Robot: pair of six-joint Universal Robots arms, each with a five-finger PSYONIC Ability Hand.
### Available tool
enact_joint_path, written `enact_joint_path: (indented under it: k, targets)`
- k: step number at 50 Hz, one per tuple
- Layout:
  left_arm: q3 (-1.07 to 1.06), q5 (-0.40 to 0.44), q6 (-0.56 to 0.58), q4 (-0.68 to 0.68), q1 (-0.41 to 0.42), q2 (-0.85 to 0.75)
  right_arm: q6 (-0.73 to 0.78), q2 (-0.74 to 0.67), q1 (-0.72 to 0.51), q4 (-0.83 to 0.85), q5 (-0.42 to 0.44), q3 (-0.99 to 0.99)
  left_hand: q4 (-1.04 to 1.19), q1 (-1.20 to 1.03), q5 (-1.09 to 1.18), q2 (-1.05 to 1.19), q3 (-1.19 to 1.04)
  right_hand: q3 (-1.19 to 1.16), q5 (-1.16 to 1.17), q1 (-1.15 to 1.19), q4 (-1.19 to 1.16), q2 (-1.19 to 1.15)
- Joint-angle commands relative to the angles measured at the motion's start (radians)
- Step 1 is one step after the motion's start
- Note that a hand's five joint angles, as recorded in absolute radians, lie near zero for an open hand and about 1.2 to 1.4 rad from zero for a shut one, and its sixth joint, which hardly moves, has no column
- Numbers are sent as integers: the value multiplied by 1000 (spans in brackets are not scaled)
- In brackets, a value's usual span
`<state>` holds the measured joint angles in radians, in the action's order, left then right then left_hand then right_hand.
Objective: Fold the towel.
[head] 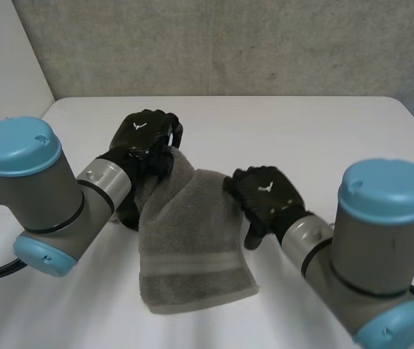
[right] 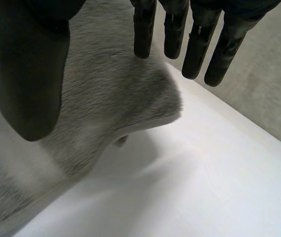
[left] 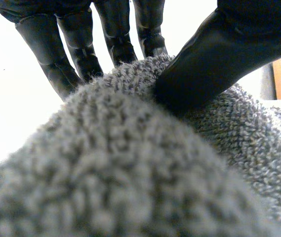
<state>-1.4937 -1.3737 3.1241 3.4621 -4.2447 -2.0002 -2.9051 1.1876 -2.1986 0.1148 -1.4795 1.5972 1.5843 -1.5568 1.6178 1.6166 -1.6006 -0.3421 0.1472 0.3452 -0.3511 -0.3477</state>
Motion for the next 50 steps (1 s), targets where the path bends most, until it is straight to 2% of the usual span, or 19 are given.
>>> enact_joint_path:
  k: [1, 14, 17, 18, 19, 21, 25, 30, 32, 33, 35, 36, 37, 38, 40, 46, 50]
  targets:
    - [-43, -1, 2, -8, 9, 64, -167, -79, 74, -107, 45, -140, -188, 161, -396, -220, 204, 107, -87, -110, 116, 113]
    - [-82, 1, 4, -8, 5, 81, -441, -299, 86, -155, 182, -342, -188, 161, -396, -220, 204, 168, -147, -171, 177, 173]
    - [-86, 1, 4, -6, 2, 81, -520, -350, 85, -155, 219, -378, -188, 161, -396, -220, 204, 78, -58, -81, 87, 84]
    - [-86, 1, 4, -4, 2, 81, -554, -373, 83, -155, 225, -394, -188, 161, -396, -220, 204, -166, 187, 163, -157, -161]
    - [-86, 1, 4, -4, 2, 81, -554, -373, 83, -155, 225, -395, -188, 161, -396, -220, 204, -169, 189, 166, -160, -163]
    - [-86, 1, 4, -1, 0, 80, -585, -398, 83, -153, 220, -418, -188, 161, -396, -220, 204, -1010, 1030, 1007, -1001, -1004]
    - [-77, 1, 4, 3, -1, 80, -579, -378, 92, -144, 199, -431, -188, 161, -396, -220, 204, -1054, 1075, 1051, -1045, -1049]
    - [-14, -1, 19, 11, -17, 70, -453, -296, 142, -93, 134, -505, -188, 161, -396, -220, 204, -1054, 1075, 1051, -1045, -1049]
    - [64, -10, 62, 5, -26, 49, -259, -248, 178, -70, 82, -594, -188, 161, -396, -220, 204, -1054, 1075, 1051, -1045, -1049]
    - [64, -10, 62, 5, -26, 49, -258, -247, 178, -70, 82, -594, -188, 161, -396, -220, 204, -1054, 1075, 1051, -1045, -1049]
    - [122, -63, 106, 3, -35, 49, -5, -217, 166, -43, 36, -654, -188, 161, -396, -220, 204, -1054, 1075, 1051, -1045, -1049]
    - [122, -64, 106, 3, -35, 49, -3, -217, 166, -43, 36, -654, -188, 161, -396, -220, 204, -1054, 1075, 1051, -1045, -1049]
    - [138, -102, 119, 3, -37, 52, 106, -200, 160, -8, 16, -661, -188, 161, -396, -220, 204, -1054, 1075, 1051, -1045, -1049]
    - [138, -102, 119, 3, -37, 52, 107, -200, 160, -7, 16, -662, -188, 161, -396, -220, 204, -1054, 1075, 1051, -1045, -1049]
    - [132, -160, 125, 8, -21, 55, 246, -169, 154, 69, 8, -642, -188, 161, -396, -220, 204, -1054, 1075, 1051, -1045, -1049]
    - [64, -219, 123, 2, 12, 95, 316, -163, 149, 74, 19, -579, -188, 161, -396, -220, 204, -1054, 1075, 1051, -1045, -1049]
    - [-83, -237, 120, 2, 64, 116, 328, -166, 143, 66, 65, -499, -188, 161, -396, -220, 204, -1054, 1075, 1051, -1045, -1049]
